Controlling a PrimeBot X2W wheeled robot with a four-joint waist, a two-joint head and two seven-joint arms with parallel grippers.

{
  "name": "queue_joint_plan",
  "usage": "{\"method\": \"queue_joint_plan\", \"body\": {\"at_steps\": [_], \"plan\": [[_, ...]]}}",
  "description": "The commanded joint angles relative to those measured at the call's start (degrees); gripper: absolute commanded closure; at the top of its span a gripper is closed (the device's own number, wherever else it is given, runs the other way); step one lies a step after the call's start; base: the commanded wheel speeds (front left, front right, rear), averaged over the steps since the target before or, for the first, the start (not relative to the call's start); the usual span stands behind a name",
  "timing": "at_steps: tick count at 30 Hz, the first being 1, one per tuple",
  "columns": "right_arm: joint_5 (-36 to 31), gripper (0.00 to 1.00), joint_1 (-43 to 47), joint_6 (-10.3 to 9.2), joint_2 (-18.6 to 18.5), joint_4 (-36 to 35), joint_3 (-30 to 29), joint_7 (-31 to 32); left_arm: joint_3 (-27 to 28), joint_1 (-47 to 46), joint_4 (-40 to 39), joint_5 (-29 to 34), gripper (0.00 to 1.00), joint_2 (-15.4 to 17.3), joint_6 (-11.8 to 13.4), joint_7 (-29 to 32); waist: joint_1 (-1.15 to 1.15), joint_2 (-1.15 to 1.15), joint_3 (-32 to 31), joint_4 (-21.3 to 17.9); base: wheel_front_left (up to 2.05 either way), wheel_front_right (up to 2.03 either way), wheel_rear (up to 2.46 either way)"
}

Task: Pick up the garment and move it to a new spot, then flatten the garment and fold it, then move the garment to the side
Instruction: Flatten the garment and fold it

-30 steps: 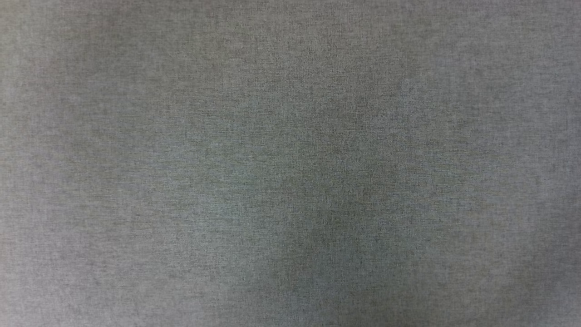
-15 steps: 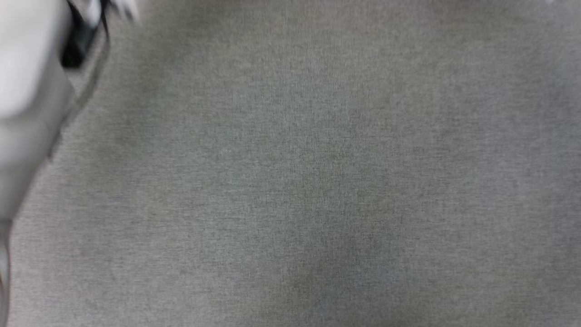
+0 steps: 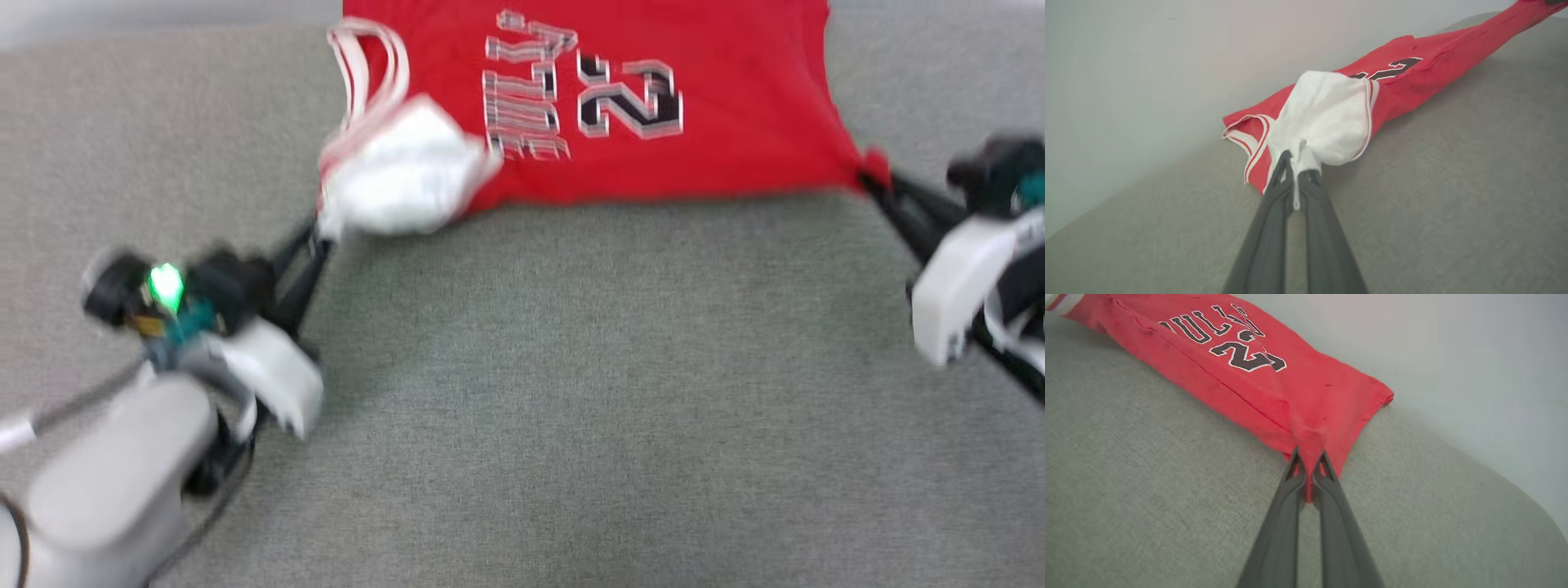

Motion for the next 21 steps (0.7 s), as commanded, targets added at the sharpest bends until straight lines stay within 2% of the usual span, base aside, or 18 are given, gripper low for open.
{"method": "queue_joint_plan", "body": {"at_steps": [1,9,21], "plan": [[0.43,1.0,2.39,-0.05,-0.64,-1.13,-0.86,0.16,-0.55,2.28,-1.18,-0.36,1.0,0.59,0.6,0.02,0.01,0.0,-2.25,-0.21,0.0,0.0,0.0],[1.77,1.0,21.27,-0.05,-3.27,-8.88,-7.48,4.27,-5.72,16.82,-9.43,-1.65,1.0,4.29,4.64,2.02,0.01,0.0,-7.53,0.23,0.0,0.0,0.0],[-0.68,1.0,49.04,-0.05,-0.84,-20.71,-22.05,10.99,-10.57,30.51,-14.53,-4.98,1.0,5.75,8.37,2.82,0.01,0.0,-14.07,0.94,0.0,0.0,0.0]]}}
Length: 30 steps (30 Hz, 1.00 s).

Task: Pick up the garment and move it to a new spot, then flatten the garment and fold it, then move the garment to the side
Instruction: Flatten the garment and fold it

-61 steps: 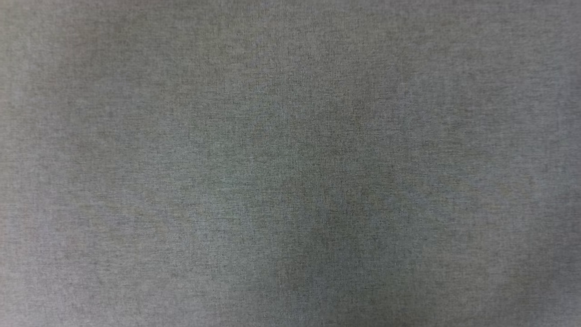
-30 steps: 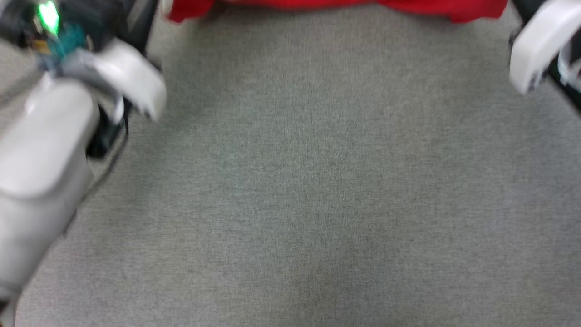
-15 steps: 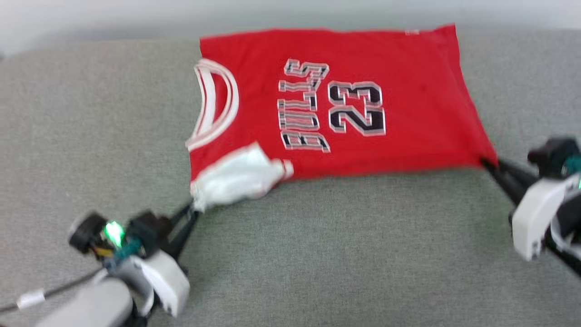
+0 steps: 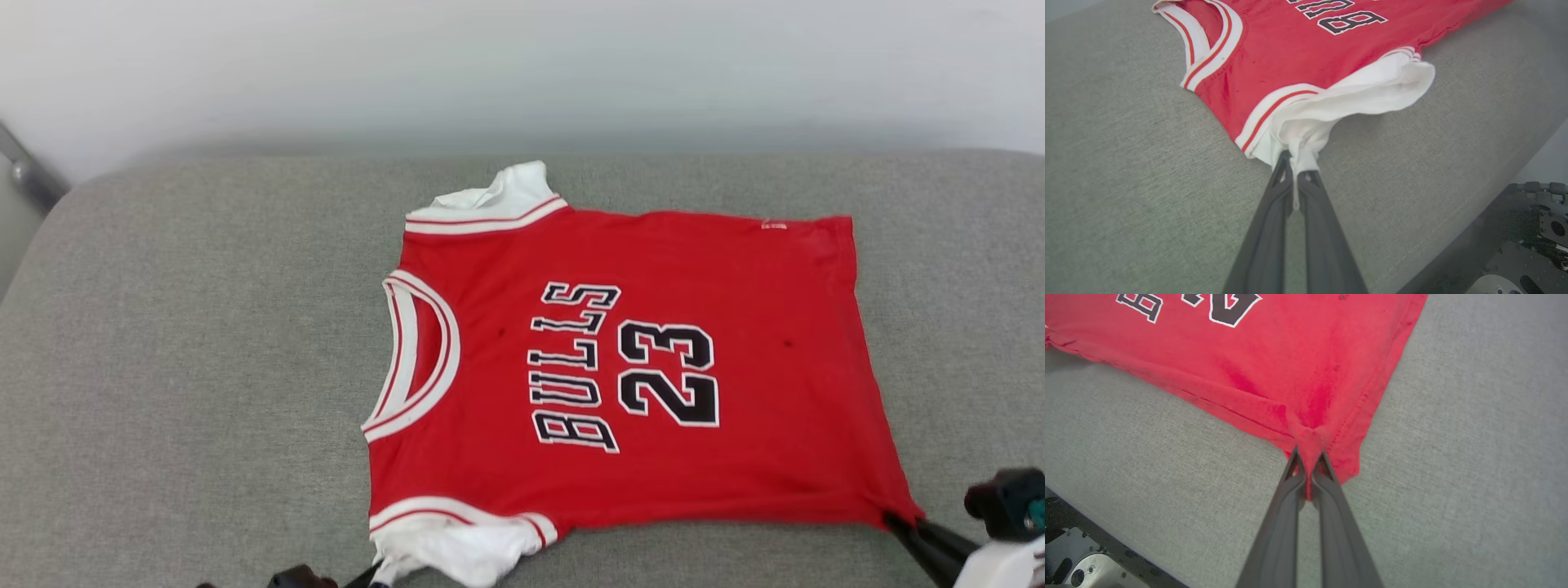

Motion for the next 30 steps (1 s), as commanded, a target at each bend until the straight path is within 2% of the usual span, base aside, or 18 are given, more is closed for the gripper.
{"method": "queue_joint_plan", "body": {"at_steps": [1,6,11,19,30], "plan": [[-0.65,1.0,2.34,-0.05,0.61,-1.08,-1.43,0.65,-0.25,1.03,-0.42,-0.24,1.0,0.45,0.52,0.1,0.02,0.0,-0.76,0.13,0.0,0.0,0.0],[-1.89,1.0,9.08,-0.05,2.02,-5.19,-6.03,3.42,-1.25,3.31,-1.43,-1.1,1.0,0.83,0.72,0.51,0.02,0.0,-1.4,0.42,0.0,0.0,0.0],[-3.03,1.0,10.44,-0.05,3.83,-7.09,-9.14,4.77,-1.25,1.37,-1.39,0.08,1.0,0.31,0.38,0.59,0.02,0.0,-1.35,0.71,0.0,0.0,0.0],[-3.53,1.0,4.57,-0.05,5.68,-9.0,-12.39,5.02,0.95,-9.56,0.88,3.67,1.0,-0.23,-2.78,2.32,0.02,0.0,1.32,0.44,0.0,0.0,0.0],[-2.48,1.0,-7.51,-0.05,4.24,-6.47,-8.3,7.29,3.64,-24.08,9.66,6.0,1.0,-2.77,-9.57,2.76,0.02,0.0,8.18,-2.07,0.0,0.0,0.0]]}}
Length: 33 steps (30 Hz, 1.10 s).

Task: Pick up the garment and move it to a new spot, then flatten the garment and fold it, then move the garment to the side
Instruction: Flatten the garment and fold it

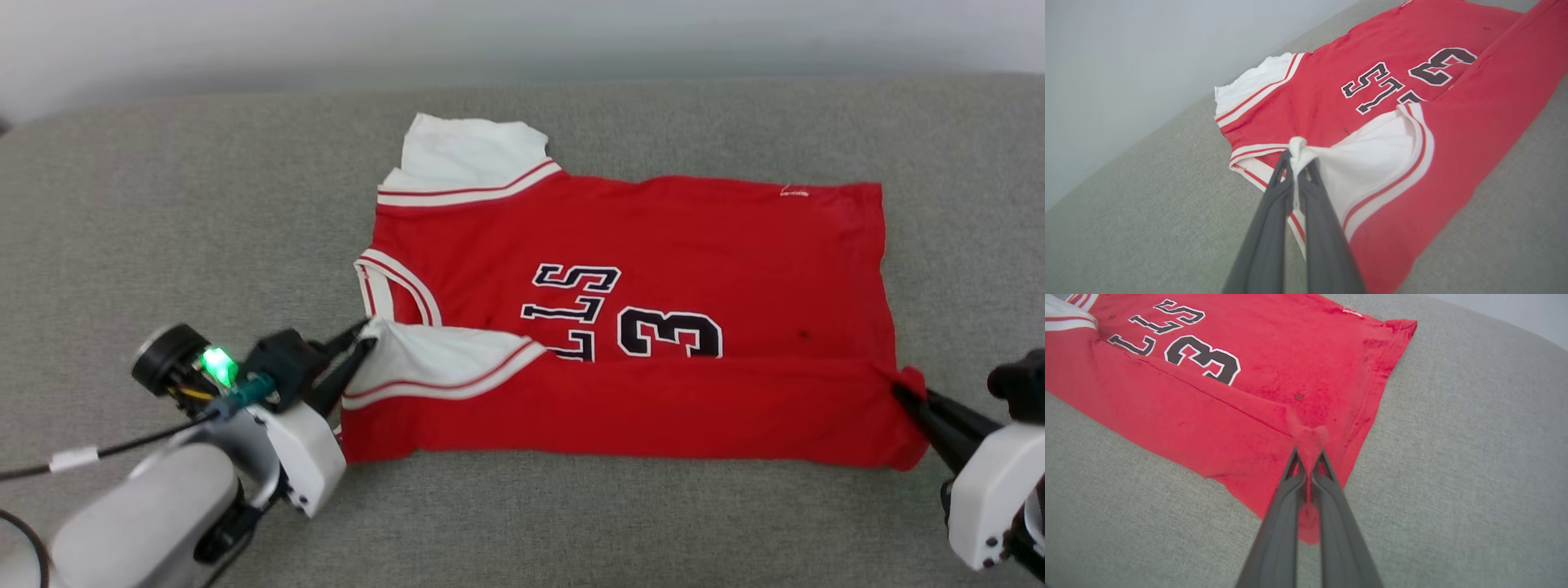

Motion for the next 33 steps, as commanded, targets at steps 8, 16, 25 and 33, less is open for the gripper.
{"method": "queue_joint_plan", "body": {"at_steps": [8,16,25,33], "plan": [[2.18,1.0,-9.46,-0.05,-1.93,5.83,4.8,2.37,0.23,-7.94,7.7,1.53,1.0,-3.22,-3.75,-0.08,-0.01,0.0,6.67,-1.77,0.0,0.0,0.0],[2.24,1.0,-15.46,-0.05,-1.39,12.0,11.38,2.65,-1.87,-10.64,16.28,2.02,1.0,-5.83,-7.51,0.22,-0.01,0.0,9.53,-2.43,0.0,0.0,0.0],[4.45,0.51,-17.62,-0.05,-2.18,16.76,15.97,-0.17,-3.02,-9.97,23.0,1.12,0.0,-8.51,-8.94,-1.87,-0.01,0.0,7.24,-1.73,0.0,0.0,0.0],[4.34,0.0,-16.0,-0.05,-3.91,13.05,14.06,-4.07,-0.54,-12.97,21.99,-2.27,0.0,-6.38,-9.45,-0.28,-0.01,0.0,2.03,-0.55,0.0,0.0,0.0]]}}
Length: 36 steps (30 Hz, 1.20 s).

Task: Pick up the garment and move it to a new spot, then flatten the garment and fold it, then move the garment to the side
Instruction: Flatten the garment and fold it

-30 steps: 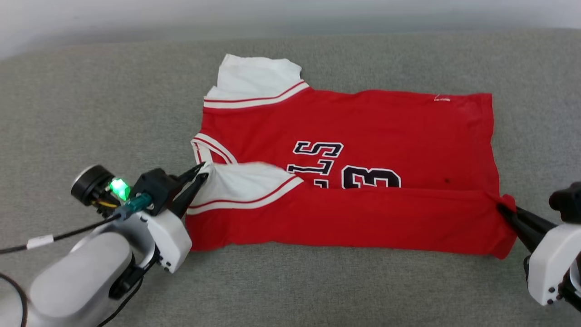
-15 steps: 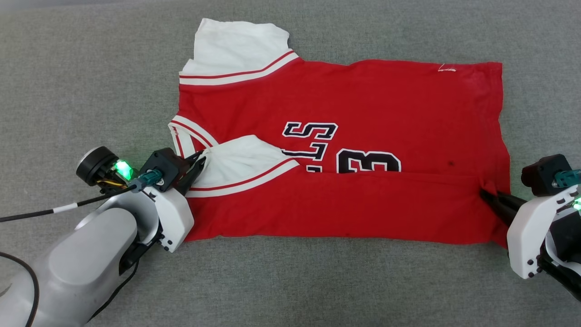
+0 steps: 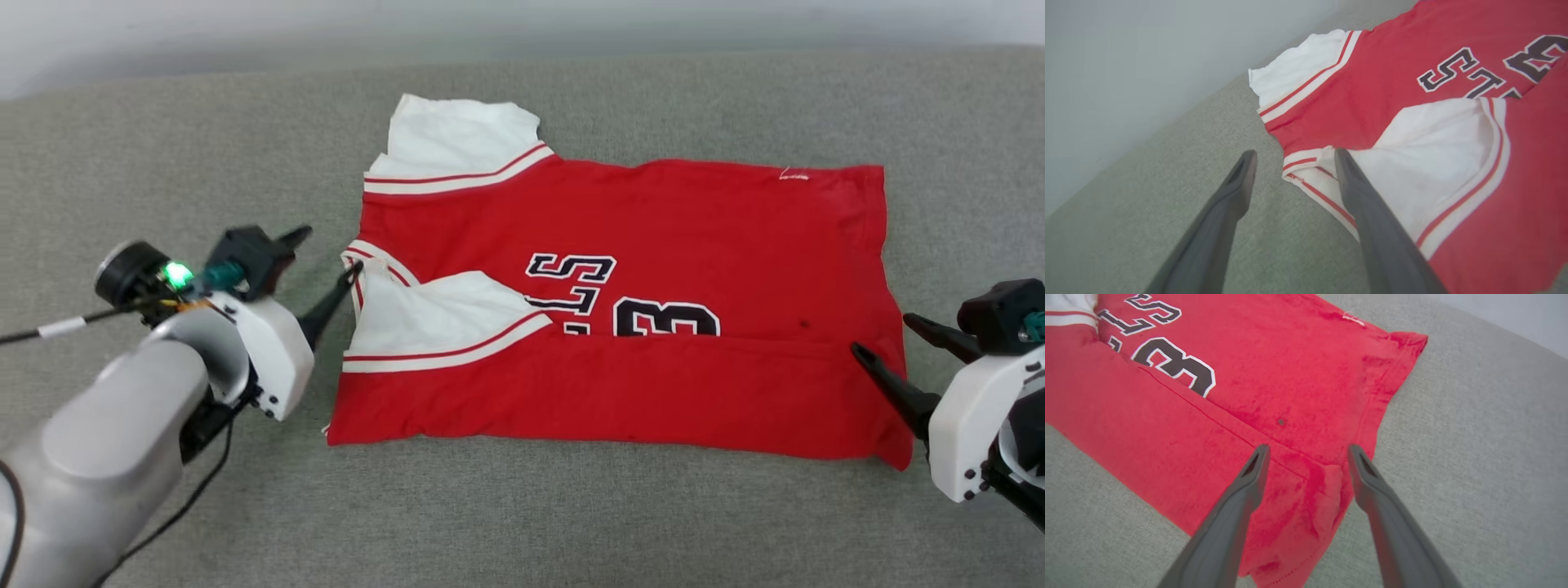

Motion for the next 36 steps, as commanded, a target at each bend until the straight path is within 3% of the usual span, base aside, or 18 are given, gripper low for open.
{"method": "queue_joint_plan", "body": {"at_steps": [1,5,11,22,28,36], "plan": [[0.01,0.0,1.25,-0.05,-0.17,-0.45,-0.39,-0.28,0.34,-0.96,-0.7,-0.66,0.0,0.33,-0.18,0.95,0.0,0.0,-1.48,0.56,0.0,0.0,0.0],[-0.3,0.0,2.73,-0.05,-0.12,-1.44,-2.35,-0.18,0.1,-3.98,-4.36,-2.61,0.0,2.06,-0.37,9.55,0.0,0.0,-3.33,1.16,0.0,0.0,0.0],[-1.32,0.0,4.78,-0.05,1.04,-2.62,-3.55,0.95,-0.68,-8.0,-10.6,-8.06,0.0,3.79,-0.28,27.47,0.0,0.0,-4.42,1.17,0.0,0.0,0.0],[-2.17,0.0,4.87,-0.05,2.74,-4.05,-3.7,2.98,-5.99,-8.85,-15.61,-17.8,0.0,3.88,-0.09,55.77,0.0,0.0,-4.35,-0.56,0.0,0.0,0.0],[-1.53,0.0,4.55,-0.05,3.19,-3.62,-3.16,3.73,-9.25,-7.39,-15.44,-19.55,0.0,3.51,-0.06,63.35,0.0,0.0,-3.55,-1.6,0.0,0.0,0.0],[-1.29,0.0,2.51,-0.05,3.86,-2.62,-1.25,4.06,-11.25,-5.73,-12.28,-18.72,0.0,2.16,0.3,64.87,0.0,0.0,-1.15,-3.08,0.0,0.0,0.0]]}}
